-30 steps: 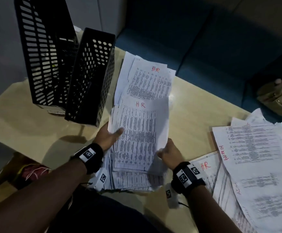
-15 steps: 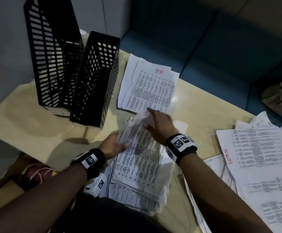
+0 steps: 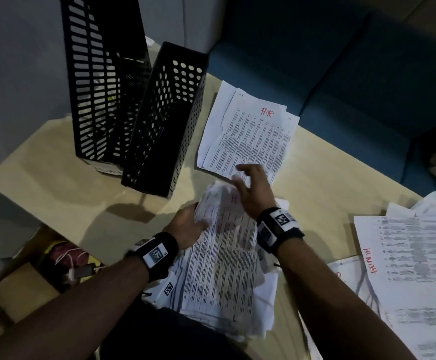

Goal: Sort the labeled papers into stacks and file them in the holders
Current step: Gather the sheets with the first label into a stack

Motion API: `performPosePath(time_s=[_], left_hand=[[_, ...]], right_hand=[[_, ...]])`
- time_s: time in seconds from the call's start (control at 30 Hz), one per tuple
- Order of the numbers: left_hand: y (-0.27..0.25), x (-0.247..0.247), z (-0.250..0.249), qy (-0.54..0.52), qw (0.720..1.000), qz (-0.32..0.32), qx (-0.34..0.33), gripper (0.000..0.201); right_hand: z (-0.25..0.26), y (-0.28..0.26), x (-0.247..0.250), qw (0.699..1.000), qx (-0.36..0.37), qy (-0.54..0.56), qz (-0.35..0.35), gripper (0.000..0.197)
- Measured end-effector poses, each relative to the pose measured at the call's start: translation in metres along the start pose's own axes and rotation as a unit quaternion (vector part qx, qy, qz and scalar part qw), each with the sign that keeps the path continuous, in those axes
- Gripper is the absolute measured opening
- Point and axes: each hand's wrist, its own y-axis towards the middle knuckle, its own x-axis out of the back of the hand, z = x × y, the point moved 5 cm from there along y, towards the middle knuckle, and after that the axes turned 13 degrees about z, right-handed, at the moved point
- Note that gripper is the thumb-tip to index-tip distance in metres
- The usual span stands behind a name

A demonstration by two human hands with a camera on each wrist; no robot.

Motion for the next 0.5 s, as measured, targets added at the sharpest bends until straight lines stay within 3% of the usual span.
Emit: performPosePath(time_s=[0.07,0.1,0.17,0.33,0.43,0.5], left_hand=[[-0.004,0.012,0.008,0.003,1.000,-0.024,-0.004,0.046],[-0.008,0.017,0.012,0.017,0.999,-0.043,0.011,0.049],[-0.011,0.030,0.024,0.084,0.992,-0.081,0.039,0.052],[-0.012,0.039,0.046,0.095,0.991,-0.049,0.080,0.054],[-0.014,0.039,0.042,0.082,0.993,-0.050,0.072,0.050],[-0.013,0.040,0.040,0.078,0.993,-0.044,0.072,0.050]], right_hand=[[-0.037,0.010,0.028,0.984,-0.153,0.029,-0.087,0.036],[-0.059,0.013,0.037,0.962,-0.247,0.050,-0.108,0.042],[-0.087,0.019,0.045,0.916,-0.386,0.053,-0.099,0.058],[-0.075,0.054,0.036,0.907,-0.415,-0.014,-0.078,0.086],[-0.068,0.074,0.025,0.899,-0.428,0.062,-0.065,0.089],[-0.068,0.080,0.021,0.900,-0.423,0.092,-0.042,0.079]])
